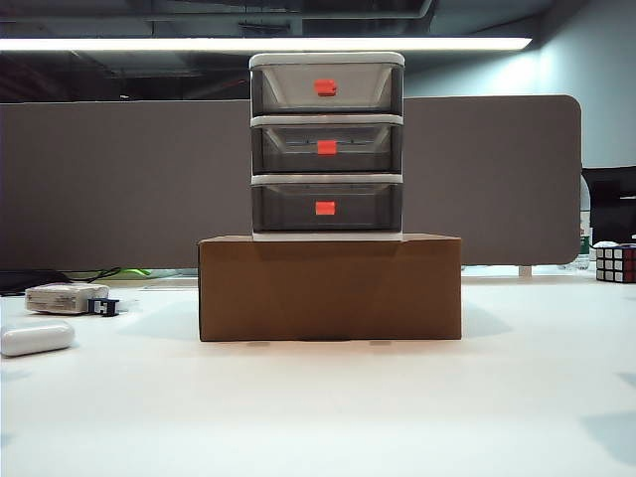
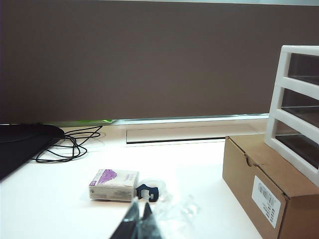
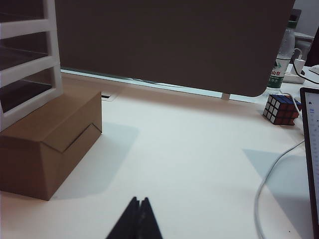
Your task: Open the second layer of the drawer on the table, pick up the earphone case on the table and put it in, and finally close the drawer.
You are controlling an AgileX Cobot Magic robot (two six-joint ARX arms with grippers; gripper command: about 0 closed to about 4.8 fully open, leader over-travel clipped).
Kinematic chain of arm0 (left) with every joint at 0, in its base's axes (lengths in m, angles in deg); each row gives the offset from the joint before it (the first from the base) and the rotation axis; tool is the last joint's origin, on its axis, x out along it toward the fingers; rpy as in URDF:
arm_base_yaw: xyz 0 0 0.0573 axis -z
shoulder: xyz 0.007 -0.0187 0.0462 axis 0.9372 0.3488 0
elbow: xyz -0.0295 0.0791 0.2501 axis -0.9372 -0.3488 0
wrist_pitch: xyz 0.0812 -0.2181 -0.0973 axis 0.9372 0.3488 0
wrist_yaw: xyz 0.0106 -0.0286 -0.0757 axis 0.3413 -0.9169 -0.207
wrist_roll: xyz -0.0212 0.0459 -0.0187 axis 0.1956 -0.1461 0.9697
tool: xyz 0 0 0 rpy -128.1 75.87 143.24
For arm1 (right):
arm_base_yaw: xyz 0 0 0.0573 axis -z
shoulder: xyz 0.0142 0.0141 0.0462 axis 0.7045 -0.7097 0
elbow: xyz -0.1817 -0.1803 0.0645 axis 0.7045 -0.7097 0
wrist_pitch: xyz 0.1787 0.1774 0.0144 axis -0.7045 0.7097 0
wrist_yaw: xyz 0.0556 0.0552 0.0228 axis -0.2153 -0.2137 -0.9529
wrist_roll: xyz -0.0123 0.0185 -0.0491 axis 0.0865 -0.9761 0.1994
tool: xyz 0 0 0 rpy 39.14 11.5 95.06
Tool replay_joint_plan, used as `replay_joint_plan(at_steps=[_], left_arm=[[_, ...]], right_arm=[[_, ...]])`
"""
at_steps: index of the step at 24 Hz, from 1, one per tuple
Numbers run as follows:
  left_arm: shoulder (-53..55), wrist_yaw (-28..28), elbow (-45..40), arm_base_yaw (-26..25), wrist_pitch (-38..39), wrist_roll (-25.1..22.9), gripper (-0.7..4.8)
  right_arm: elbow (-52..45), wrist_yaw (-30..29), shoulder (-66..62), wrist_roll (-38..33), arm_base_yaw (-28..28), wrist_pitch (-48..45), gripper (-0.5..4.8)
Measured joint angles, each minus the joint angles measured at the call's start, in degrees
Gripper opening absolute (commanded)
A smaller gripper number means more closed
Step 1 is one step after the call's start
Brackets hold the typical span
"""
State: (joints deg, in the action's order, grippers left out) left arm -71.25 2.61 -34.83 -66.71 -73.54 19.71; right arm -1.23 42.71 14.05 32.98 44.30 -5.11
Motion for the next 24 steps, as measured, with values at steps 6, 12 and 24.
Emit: replay_joint_plan(at_steps=[6, 12, 24], left_arm=[[0.00, 0.00, 0.02, 0.00, 0.00, 0.00, -0.06], [0.02, -10.43, 0.00, 0.02, -1.11, 12.22, -0.06], [0.02, -27.50, 0.07, 10.34, -1.14, 37.77, -0.05]], right_arm=[[0.00, 0.00, 0.02, 0.00, 0.00, 0.00, -0.05], [0.00, -4.76, 0.00, -8.55, -0.02, -0.15, -0.05], [0.00, -29.09, 0.00, -24.59, -0.04, -1.75, -0.05]])
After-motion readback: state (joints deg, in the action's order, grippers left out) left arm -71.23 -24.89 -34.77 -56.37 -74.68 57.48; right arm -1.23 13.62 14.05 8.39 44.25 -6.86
